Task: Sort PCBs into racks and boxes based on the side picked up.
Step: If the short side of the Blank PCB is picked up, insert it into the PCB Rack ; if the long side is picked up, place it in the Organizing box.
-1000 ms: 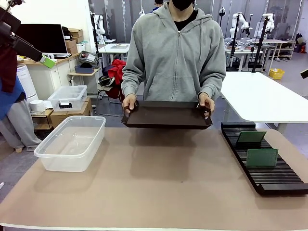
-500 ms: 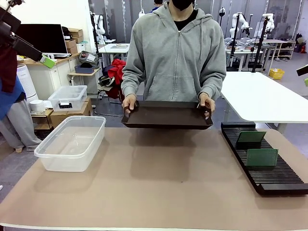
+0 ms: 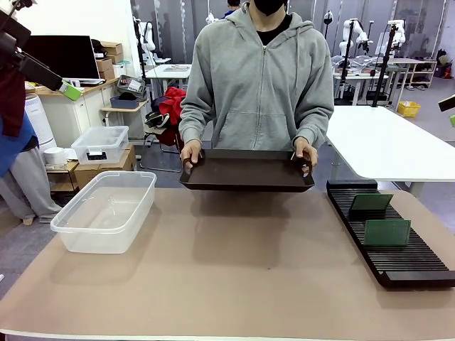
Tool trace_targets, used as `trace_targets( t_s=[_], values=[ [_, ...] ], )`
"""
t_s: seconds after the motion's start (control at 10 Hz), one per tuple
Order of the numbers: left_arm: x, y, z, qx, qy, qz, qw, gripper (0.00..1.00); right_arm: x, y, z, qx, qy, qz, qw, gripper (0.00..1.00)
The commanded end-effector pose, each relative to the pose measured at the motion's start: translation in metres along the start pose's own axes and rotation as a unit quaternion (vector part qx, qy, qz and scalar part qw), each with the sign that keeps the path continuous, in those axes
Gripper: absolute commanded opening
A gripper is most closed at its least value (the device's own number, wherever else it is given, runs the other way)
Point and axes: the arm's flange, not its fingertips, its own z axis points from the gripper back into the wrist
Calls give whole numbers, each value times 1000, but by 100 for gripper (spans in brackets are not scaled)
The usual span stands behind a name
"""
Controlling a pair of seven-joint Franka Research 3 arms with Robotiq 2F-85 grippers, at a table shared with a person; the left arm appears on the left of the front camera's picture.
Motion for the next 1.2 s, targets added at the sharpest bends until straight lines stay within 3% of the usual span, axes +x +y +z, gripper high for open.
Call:
trace_targets(
  t_s=[0.0, 0.3, 0.9, 1.1],
  values=[
    [-2, 0, -1, 0, -5, 0, 1000, 100, -1, 7, -5, -29, -3, -46, 999, 100],
    [-2, 0, -1, 0, -5, 0, 1000, 100, -1, 25, -6, -69, -9, -90, 994, 100],
    [-2, 0, -1, 0, -5, 0, 1000, 100, -4, 46, 8, -88, 24, -86, 992, 100],
    [-2, 0, -1, 0, -5, 0, 1000, 100, -2, 43, 10, -57, -1, -79, 995, 100]
  ],
)
